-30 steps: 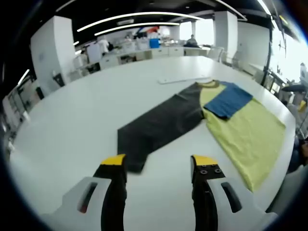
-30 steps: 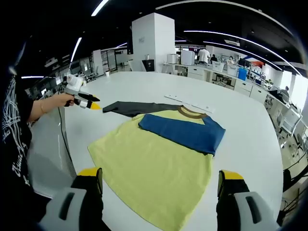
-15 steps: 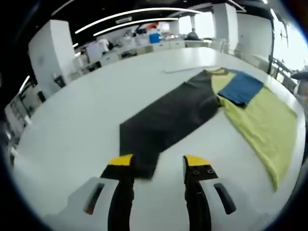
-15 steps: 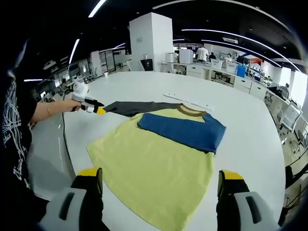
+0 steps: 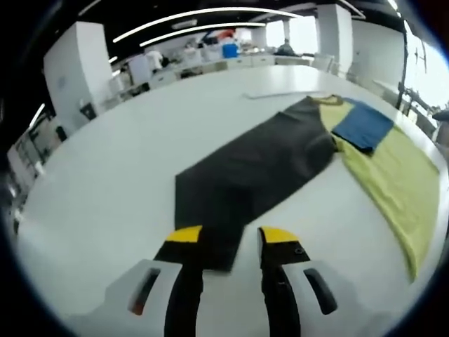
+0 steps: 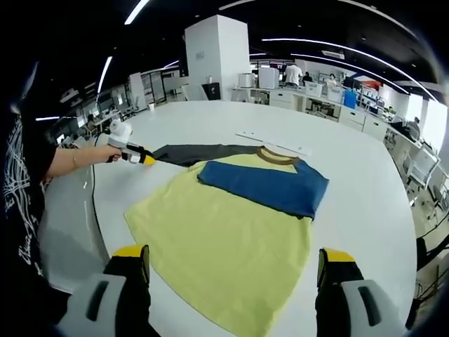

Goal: Fold the garment on the visible template until the final outline fits inside the template.

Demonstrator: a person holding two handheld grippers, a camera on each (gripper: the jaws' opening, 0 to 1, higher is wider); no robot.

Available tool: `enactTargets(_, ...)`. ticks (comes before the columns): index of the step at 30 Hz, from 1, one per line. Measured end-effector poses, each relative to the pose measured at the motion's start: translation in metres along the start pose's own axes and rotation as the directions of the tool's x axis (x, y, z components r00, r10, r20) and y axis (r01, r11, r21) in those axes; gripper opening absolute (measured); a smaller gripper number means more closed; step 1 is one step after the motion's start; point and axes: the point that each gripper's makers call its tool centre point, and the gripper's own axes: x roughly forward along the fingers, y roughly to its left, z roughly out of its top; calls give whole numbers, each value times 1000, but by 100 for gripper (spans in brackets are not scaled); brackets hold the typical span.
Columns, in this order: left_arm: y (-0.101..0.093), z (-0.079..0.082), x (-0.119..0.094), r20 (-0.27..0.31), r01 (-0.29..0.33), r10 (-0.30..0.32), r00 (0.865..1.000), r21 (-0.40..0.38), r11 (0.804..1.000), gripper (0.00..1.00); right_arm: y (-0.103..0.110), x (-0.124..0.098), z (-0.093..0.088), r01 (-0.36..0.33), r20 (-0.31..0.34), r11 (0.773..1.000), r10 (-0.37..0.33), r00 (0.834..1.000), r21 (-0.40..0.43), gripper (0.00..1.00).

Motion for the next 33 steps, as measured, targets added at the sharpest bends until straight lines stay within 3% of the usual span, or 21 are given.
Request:
enactTargets(8,1,3,1,11,-3,4,1000,-16,1000,12,3,2,2,-9,7,1000,9,1000,2,100)
enactTargets(10,2,2,0,18,-7,8,1000,-50,999,12,4,2,4,-12,11,1000,12,1000,0,100)
enactTargets(15,1,2,-1,25,-10,11,1000,-47,999,10,3,1,5,-8,11,1000,8,1000,-6,100)
enactTargets(20,6,2,-2,37,-12,14,999,-48,999,1,1,0,5,-2,14,1000,2,1000,5,100)
enactTargets(24,8,1,-2,49,-2,7,999,-96,995,1,2,1,6,-4,14,1000,4,1000,3,100)
enactTargets(33,11,6,-5,66,-12,18,998,-91,996,0,3,2,9,-7,22,1000,7,1000,7,100)
